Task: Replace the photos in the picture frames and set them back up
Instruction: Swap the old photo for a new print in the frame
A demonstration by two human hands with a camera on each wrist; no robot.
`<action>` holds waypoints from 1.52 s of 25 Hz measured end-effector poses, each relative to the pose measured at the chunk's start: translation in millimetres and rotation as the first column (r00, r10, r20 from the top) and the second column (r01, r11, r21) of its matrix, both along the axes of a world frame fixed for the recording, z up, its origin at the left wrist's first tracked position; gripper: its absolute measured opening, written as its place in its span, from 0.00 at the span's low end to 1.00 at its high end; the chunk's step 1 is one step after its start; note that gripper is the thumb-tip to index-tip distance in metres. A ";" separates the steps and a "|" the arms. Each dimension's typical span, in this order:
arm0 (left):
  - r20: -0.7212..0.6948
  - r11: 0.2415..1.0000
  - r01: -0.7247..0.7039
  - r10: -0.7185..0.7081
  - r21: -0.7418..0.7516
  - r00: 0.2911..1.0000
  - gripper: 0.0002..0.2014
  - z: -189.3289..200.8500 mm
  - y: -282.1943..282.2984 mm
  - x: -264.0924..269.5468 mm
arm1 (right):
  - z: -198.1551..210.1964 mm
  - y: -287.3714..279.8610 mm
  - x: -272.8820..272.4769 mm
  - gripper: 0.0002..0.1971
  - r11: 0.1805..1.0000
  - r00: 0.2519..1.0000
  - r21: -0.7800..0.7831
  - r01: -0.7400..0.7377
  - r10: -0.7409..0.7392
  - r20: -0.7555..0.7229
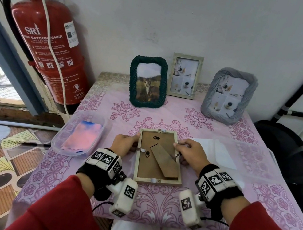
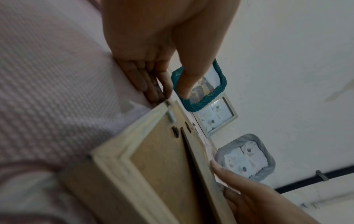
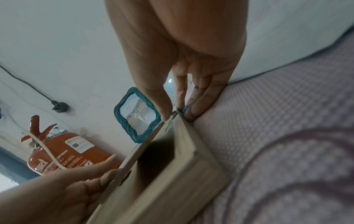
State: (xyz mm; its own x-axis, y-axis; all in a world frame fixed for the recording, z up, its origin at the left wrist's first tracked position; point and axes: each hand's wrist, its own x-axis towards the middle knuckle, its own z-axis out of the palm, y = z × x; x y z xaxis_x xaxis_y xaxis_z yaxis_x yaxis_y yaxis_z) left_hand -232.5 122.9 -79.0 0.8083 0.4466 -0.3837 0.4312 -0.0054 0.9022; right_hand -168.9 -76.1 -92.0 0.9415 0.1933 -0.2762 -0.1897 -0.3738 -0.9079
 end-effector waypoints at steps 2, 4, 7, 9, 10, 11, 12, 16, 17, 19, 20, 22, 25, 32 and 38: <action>-0.033 0.995 0.103 -0.102 0.001 0.994 0.11 6.5 0.4 -2.9 | 4.0 3.0 0.5 0.02 0.999 0.999 -0.033 0.033 -0.034 -0.013; -0.044 0.977 0.212 -0.211 0.022 0.977 0.20 7.9 0.8 -7.7 | 11.5 5.1 -0.5 0.05 0.993 1.000 -0.116 0.023 -0.023 0.001; -0.203 0.805 0.487 -0.443 0.340 0.873 0.65 2.9 2.2 -18.4 | 21.4 10.3 0.5 0.13 0.932 0.979 -0.359 -0.051 0.117 0.165; -0.328 0.606 0.632 -0.544 0.482 0.772 0.77 2.3 0.0 -27.7 | 28.8 17.0 3.3 0.19 0.886 0.928 -0.457 -0.075 0.231 0.294; -0.371 0.525 0.673 -0.571 0.521 0.732 0.78 1.4 -1.2 -29.7 | 32.1 20.8 5.8 0.20 0.869 0.898 -0.484 -0.100 0.289 0.333; -0.396 0.473 0.696 -0.586 0.541 0.707 0.77 1.7 -2.7 -31.4 | 34.6 25.0 8.8 0.21 0.844 0.868 -0.521 -0.130 0.351 0.352; -0.409 0.446 0.702 -0.589 0.555 0.697 0.75 1.6 -4.2 -31.9 | 36.1 28.5 11.9 0.21 0.809 0.845 -0.566 -0.159 0.408 0.346; -0.437 0.408 0.681 -0.544 0.608 0.717 0.72 5.8 -10.7 -34.8 | 35.1 34.8 21.4 0.23 0.645 0.786 -0.730 -0.225 0.563 0.255; -0.435 0.415 0.674 -0.535 0.611 0.724 0.72 6.2 -12.3 -35.2 | 33.3 35.5 21.8 0.23 0.610 0.769 -0.761 -0.220 0.588 0.249; -0.425 0.435 0.658 -0.519 0.615 0.741 0.71 7.8 -15.6 -35.6 | 30.1 36.6 20.6 0.24 0.556 0.735 -0.808 -0.195 0.628 0.255; -0.429 0.444 0.657 -0.512 0.609 0.744 0.71 8.5 -17.1 -35.3 | 28.4 36.5 20.3 0.24 0.532 0.718 -0.826 -0.186 0.648 0.255; -0.449 0.458 0.667 -0.500 0.588 0.740 0.70 9.9 -19.7 -34.2 | 25.0 34.8 20.2 0.26 0.503 0.698 -0.843 -0.193 0.674 0.242; -0.471 0.461 0.672 -0.484 0.579 0.737 0.68 13.4 -23.2 -33.6 | 25.1 33.8 21.3 0.24 0.506 0.703 -0.837 -0.208 0.673 0.232; -0.489 0.480 0.662 -0.446 0.576 0.750 0.67 17.6 -29.8 -33.5 | 26.7 33.9 17.0 0.17 0.534 0.710 -0.817 -0.218 0.661 0.243; -0.467 0.503 0.650 -0.453 0.570 0.760 0.66 16.7 -29.6 -34.9 | 31.1 26.2 11.0 0.23 0.645 0.740 -0.724 -0.246 0.607 0.290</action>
